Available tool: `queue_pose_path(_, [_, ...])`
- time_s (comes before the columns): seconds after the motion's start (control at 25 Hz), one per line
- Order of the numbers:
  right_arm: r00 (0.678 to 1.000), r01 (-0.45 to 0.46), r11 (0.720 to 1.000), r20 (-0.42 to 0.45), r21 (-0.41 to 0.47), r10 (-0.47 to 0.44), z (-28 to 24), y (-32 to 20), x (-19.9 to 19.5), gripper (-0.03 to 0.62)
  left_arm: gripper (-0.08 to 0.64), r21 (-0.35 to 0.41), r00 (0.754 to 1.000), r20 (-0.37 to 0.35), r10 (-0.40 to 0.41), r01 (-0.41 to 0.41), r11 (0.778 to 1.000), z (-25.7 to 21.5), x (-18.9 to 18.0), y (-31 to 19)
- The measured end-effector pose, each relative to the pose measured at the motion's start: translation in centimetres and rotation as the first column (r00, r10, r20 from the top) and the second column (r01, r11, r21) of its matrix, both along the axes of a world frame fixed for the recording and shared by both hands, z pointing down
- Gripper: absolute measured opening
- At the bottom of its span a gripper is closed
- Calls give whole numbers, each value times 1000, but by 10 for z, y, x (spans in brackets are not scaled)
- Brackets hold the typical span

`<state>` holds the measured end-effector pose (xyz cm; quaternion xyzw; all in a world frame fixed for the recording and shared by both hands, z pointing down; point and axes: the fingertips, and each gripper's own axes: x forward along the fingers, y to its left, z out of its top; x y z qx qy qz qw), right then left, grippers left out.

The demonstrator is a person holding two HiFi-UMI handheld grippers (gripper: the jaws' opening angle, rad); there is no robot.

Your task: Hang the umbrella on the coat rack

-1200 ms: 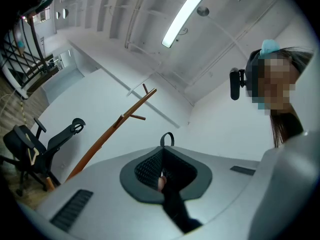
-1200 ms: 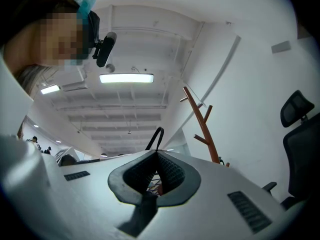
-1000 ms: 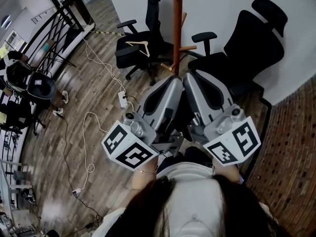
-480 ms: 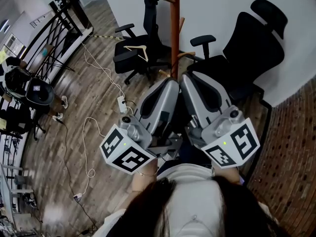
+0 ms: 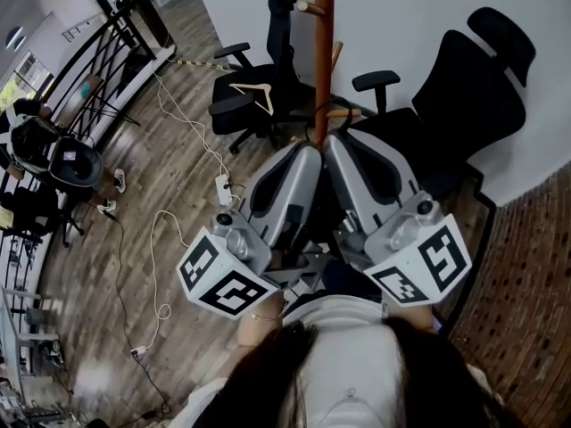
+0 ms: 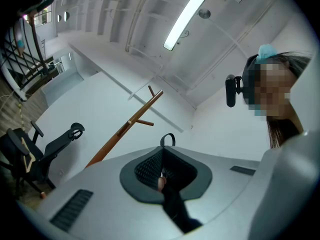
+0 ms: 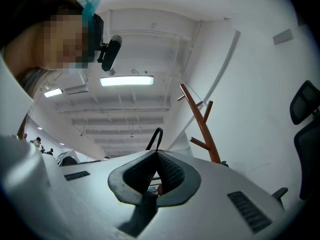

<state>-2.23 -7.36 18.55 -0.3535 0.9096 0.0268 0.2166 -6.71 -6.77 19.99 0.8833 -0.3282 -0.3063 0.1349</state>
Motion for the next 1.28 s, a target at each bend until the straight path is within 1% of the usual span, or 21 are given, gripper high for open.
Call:
queue_pose_path(0.32, [999, 31, 1000, 11, 6, -31, -5, -37, -5, 37, 14, 8, 1000, 7, -14, 14, 1000, -5, -2, -35])
queue_pose_path(0.64, [998, 54, 998, 17, 15, -54, -10, -64, -5, 37, 14, 11, 1000, -4, -28, 28, 1000, -10, -3, -62])
queue_pose_path(1.28, [993, 115, 993, 35, 18, -115, -20, -103, -3, 37, 14, 2, 995, -24, -101, 101, 995, -19, -7, -101])
